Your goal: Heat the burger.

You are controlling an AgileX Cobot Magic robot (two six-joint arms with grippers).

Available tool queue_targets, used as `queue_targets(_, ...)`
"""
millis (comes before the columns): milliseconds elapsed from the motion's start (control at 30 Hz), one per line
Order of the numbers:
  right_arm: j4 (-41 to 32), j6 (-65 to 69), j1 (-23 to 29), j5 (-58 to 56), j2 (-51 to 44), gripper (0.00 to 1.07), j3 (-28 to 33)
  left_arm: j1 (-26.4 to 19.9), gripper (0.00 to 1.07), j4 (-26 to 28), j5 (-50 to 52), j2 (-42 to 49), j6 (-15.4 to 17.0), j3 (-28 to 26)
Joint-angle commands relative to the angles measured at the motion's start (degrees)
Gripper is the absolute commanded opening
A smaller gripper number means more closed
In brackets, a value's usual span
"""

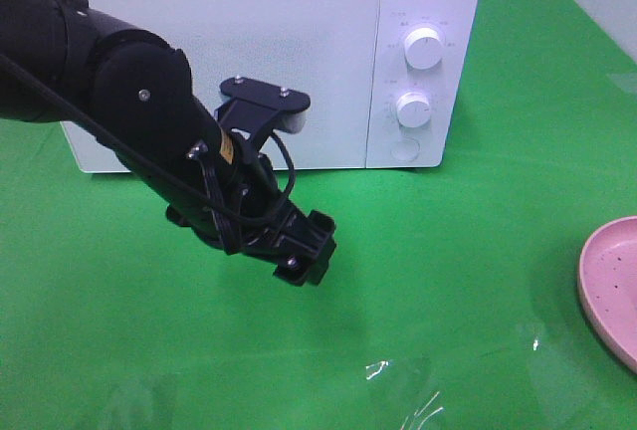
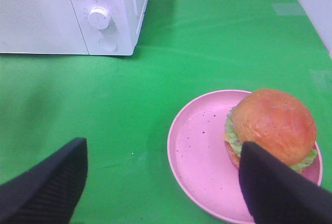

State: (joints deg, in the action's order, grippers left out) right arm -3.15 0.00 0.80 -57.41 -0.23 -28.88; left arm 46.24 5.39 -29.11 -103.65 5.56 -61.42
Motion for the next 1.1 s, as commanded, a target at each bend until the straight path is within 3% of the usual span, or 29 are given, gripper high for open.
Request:
queue_targets(33, -0.2, 0.0, -0.3, 0.1, -1.4, 0.76, -0.1, 0.3, 0.91, 1.3, -7.0, 0.7, -0.2, -0.4)
queue_targets(100, -0.2, 0.0, -0.3, 0.1, -1.4, 0.76, -0.1, 0.3, 0.91, 0.9, -18.5, 0.7, -0.2, -0.4)
queue_targets(233, -0.2, 0.0, -0.3, 0.1, -1.4, 0.76, -0.1, 0.3, 0.91, 0.7, -24.2, 0.7, -0.2, -0.4)
queue_targets(367, -0.2, 0.0, -0.3, 0.1, -1.4, 0.76, -0.1, 0.3, 0.91, 0.7, -27.6, 1.9, -0.1, -0.4)
queue_targets(433, -0.2, 0.0, -0.3, 0.1, -1.4, 0.76, -0.1, 0.2, 0.91, 0.5, -27.8, 4.0, 0.9, -0.4)
queue_targets(500, -0.2, 0.0, -0.3, 0.1, -1.4, 0.76, -0.1, -1.1, 0.91, -1.1, -28.1, 8.9, 4.0, -0.4)
queue_targets(600, -0.2, 0.0, -0.3, 0.1, -1.4, 0.76, -0.1, -2.3, 0.91, -1.1, -28.6, 10.3, 4.1, -0.4)
queue_targets(667, -0.2, 0.0, -0.3, 0.1, -1.4, 0.76, -0.1, -9.5, 0.91, -1.0, -30.7, 15.2, 2.8, -0.4)
queue_targets(700, -0.2, 0.0, -0.3, 0.1, -1.4, 0.76, -0.1, -9.5, 0.91, -1.0, -30.7, 15.2, 2.8, -0.4)
queue_targets(733, -0.2, 0.0, -0.3, 0.1, -1.4, 0.76, -0.1, -14.7, 0.91, -0.8, -31.7, 17.5, 1.5, -0.4)
queue_targets(767, -0.2, 0.0, -0.3, 0.1, -1.4, 0.76, -0.1, -14.7, 0.91, -0.8, -31.7, 17.5, 1.5, -0.4)
queue_targets(800, -0.2, 0.0, -0.3, 0.1, -1.4, 0.76, -0.1, -20.3, 0.91, -0.3, -33.0, 20.0, -0.2, -0.4)
queue_targets(833, -0.2, 0.0, -0.3, 0.1, -1.4, 0.76, -0.1, -20.3, 0.91, -0.3, -33.0, 20.0, -0.2, -0.4)
queue_targets(867, -0.2, 0.0, -0.3, 0.1, -1.4, 0.76, -0.1, -24.9, 0.91, 0.1, -34.1, 22.2, -1.4, -0.4)
queue_targets(900, -0.2, 0.0, -0.3, 0.1, -1.4, 0.76, -0.1, -24.9, 0.91, 0.1, -34.1, 22.2, -1.4, -0.4)
queue_targets(967, -0.2, 0.0, -0.3, 0.1, -1.4, 0.76, -0.1, -33.0, 0.91, 0.1, -36.1, 25.6, -3.3, -0.4)
queue_targets(1000, -0.2, 0.0, -0.3, 0.1, -1.4, 0.76, -0.1, -33.0, 0.91, 0.1, -36.1, 25.6, -3.3, -0.4)
queue_targets(1033, -0.2, 0.0, -0.3, 0.1, -1.4, 0.76, -0.1, -37.5, 0.91, 0.2, -37.3, 27.8, -4.5, -0.3)
queue_targets(1100, -0.2, 0.0, -0.3, 0.1, -1.4, 0.76, -0.1, -39.0, 0.91, 0.2, -37.5, 28.8, -5.2, -0.2)
